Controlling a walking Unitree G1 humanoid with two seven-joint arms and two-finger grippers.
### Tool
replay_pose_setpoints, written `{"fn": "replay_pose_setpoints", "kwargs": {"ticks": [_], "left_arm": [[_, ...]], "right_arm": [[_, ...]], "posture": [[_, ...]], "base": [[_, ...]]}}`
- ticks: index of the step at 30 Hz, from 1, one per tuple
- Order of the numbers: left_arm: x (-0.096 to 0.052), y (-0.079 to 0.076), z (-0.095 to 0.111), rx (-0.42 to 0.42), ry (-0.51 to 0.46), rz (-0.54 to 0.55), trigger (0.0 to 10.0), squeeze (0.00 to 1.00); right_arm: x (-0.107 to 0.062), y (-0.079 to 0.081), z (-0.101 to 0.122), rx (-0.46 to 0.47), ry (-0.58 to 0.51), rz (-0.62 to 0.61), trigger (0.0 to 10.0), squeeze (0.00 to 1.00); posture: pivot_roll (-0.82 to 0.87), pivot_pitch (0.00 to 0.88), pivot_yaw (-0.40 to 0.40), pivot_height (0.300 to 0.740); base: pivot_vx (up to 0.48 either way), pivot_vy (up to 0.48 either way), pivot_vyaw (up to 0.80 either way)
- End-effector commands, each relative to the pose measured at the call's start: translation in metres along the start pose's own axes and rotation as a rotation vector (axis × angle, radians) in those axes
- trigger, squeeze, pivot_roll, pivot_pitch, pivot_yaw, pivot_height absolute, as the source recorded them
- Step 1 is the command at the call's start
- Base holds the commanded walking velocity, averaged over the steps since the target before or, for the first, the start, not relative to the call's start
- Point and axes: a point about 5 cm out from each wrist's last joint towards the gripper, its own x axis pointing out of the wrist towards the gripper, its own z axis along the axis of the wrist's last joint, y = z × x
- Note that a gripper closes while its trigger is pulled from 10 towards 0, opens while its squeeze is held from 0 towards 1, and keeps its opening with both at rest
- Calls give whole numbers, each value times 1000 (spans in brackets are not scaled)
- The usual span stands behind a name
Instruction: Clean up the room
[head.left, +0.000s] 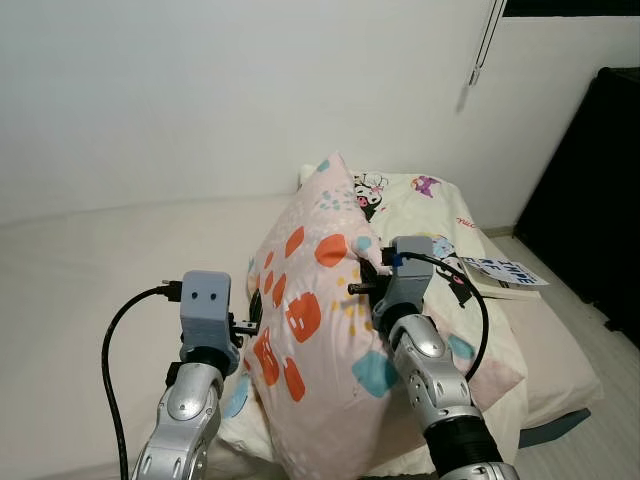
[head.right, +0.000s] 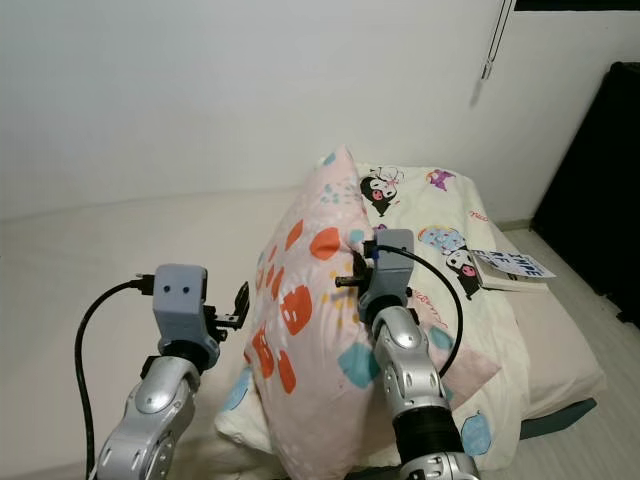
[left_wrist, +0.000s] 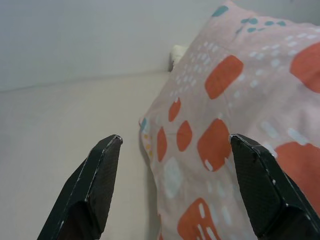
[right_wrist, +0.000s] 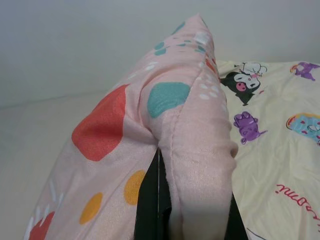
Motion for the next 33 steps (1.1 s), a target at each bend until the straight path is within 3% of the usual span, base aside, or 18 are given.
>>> {"fn": "replay_pose_setpoints", "kwargs": {"ticks": [1, 2, 3, 4, 5, 7, 8, 12, 15, 20, 22, 29, 33], "left_arm": [[-1, 6, -6, 7, 26, 31, 10000, 0], [-1, 6, -6, 7, 26, 31, 10000, 0], [-1, 9, -8, 15, 35, 45, 10000, 0], [-3, 15, -11, 27, 51, 66, 10000, 0], [-3, 15, -11, 27, 51, 66, 10000, 0], [-6, 22, -16, 45, 74, 93, 10000, 0], [-6, 22, -16, 45, 74, 93, 10000, 0], [-8, 27, -19, 57, 94, 103, 10000, 0], [-8, 28, -20, 54, 102, 109, 10000, 0], [-7, 27, -21, 49, 107, 112, 10000, 0], [-7, 24, -21, 40, 111, 105, 10000, 0], [-7, 22, -22, 33, 114, 99, 10000, 0], [-7, 15, -22, 12, 117, 78, 10000, 0]], "right_arm": [[3, -7, 13, -4, -71, -19, 10000, 0], [3, -7, 13, -4, -71, -19, 10000, 0], [2, -15, 10, -36, -54, -61, 10000, 0], [-1, -35, 0, -91, 24, -170, 10000, 0], [-1, -35, 0, -91, 24, -170, 10000, 0], [-11, -67, -18, -145, 163, -340, 10000, 0], [-11, -67, -18, -145, 163, -340, 10000, 0], [-24, -101, -32, -173, 284, -451, 10000, 0], [-29, -111, -39, -160, 347, -476, 10000, 0], [-33, -117, -49, -125, 414, -487, 10000, 0], [-35, -115, -61, -116, 492, -444, 10000, 0], [-42, -119, -72, -62, 545, -487, 10000, 0], [-41, -114, -80, 12, 544, -420, 10000, 0]], "posture": [[-49, 96, -35, 740], [-49, 96, -35, 740], [-48, 98, -39, 740], [-50, 100, -40, 740], [-50, 100, -40, 740], [-50, 100, -40, 740], [-50, 100, -40, 740], [-53, 101, -35, 740], [-54, 99, -34, 740], [-53, 100, -33, 740], [-52, 98, -32, 740], [-50, 97, -29, 740], [-47, 111, -20, 740]], "base": [[0, 0, 0], [0, 0, 0], [0, 0, 0], [0, 0, 0], [0, 0, 0], [0, 0, 0], [0, 0, 0], [0, 0, 0], [0, 0, 0], [0, 0, 0], [0, 0, 0], [0, 0, 0], [0, 0, 0]]}}
